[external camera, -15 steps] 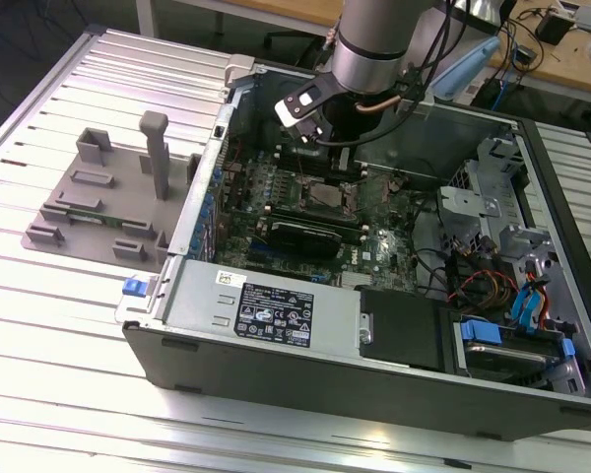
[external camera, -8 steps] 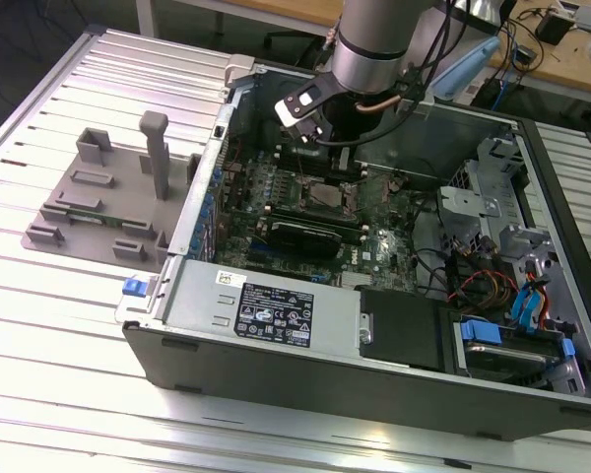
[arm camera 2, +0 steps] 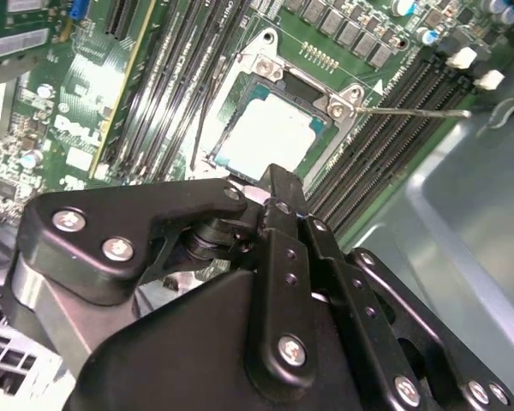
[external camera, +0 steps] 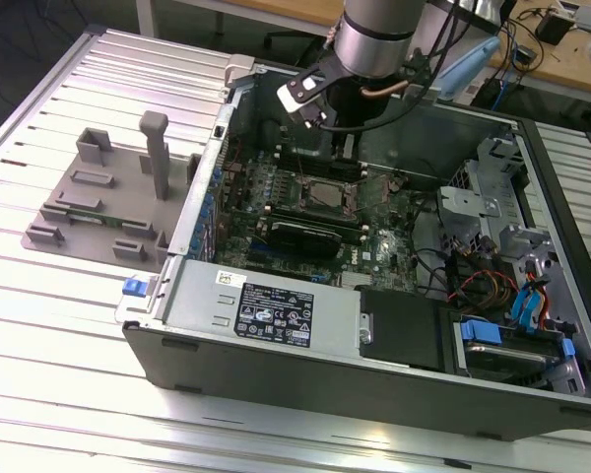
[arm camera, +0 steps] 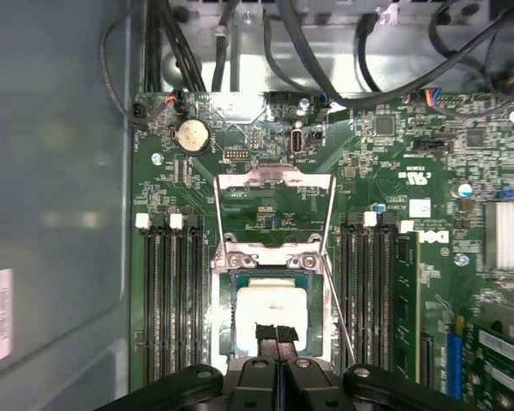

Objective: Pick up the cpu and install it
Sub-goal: 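Close the cpu cover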

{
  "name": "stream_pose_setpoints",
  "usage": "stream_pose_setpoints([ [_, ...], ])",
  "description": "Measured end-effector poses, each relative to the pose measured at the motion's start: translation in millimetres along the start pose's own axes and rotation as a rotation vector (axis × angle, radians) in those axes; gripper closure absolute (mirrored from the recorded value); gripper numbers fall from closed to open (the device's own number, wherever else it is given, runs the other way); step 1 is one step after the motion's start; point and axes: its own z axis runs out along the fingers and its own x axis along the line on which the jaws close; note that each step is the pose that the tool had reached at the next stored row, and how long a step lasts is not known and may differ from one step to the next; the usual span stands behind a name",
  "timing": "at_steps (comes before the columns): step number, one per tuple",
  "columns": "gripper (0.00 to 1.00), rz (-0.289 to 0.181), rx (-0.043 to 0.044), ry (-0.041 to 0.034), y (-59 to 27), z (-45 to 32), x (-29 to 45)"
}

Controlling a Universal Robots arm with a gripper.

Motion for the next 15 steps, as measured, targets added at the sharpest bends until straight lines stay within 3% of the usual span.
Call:
stream_pose_setpoints([
  [1,0.89,0.0,-0.0001,0.0002,0.4,-7.5,0.3],
  [4,0.89,0.0,-0.0001,0.0001,0.8,-16.8,0.5],
  [10,0.89,0.0,0.0001,-0.0001,2.2,-17.2,0.4],
  [13,0.89,0.0,0.0,0.0001,8.6,-16.9,0.3],
  [15,0.89,0.0,-0.0001,0.0002,18.9,-16.4,0.0],
])
